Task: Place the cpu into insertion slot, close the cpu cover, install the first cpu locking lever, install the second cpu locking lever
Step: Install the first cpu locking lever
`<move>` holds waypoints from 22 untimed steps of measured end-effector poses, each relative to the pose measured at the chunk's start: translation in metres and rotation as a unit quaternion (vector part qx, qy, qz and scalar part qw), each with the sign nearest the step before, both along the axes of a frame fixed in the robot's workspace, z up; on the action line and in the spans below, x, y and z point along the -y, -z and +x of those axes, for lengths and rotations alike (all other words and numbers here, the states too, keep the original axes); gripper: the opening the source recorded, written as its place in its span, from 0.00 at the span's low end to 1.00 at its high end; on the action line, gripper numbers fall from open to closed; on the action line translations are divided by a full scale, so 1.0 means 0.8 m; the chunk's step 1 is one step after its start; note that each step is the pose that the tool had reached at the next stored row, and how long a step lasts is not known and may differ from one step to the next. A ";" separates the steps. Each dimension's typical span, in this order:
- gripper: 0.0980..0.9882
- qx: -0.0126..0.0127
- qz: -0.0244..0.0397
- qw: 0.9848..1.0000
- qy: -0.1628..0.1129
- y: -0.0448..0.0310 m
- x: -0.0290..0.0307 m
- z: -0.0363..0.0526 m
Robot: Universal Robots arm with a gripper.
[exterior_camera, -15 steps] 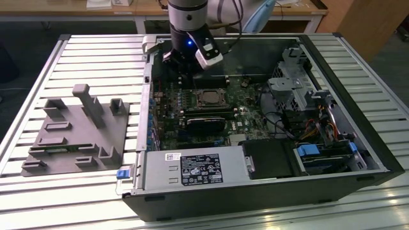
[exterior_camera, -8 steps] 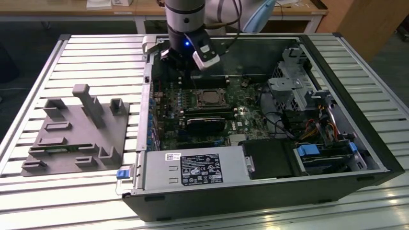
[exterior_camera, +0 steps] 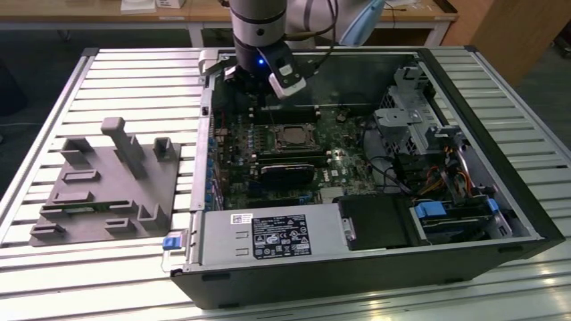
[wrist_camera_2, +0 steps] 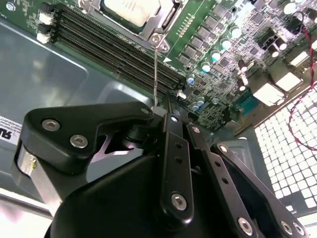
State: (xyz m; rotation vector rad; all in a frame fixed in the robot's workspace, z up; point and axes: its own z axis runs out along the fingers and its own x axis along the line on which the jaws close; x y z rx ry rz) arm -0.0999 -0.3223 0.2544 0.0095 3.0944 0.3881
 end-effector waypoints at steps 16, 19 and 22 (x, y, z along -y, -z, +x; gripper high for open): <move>0.01 -0.001 0.000 1.000 0.000 0.0006 0.0001 0.057; 0.01 -0.001 0.000 1.000 0.000 0.0006 0.0001 0.061; 0.01 -0.001 0.000 1.000 0.000 0.0007 0.0000 0.061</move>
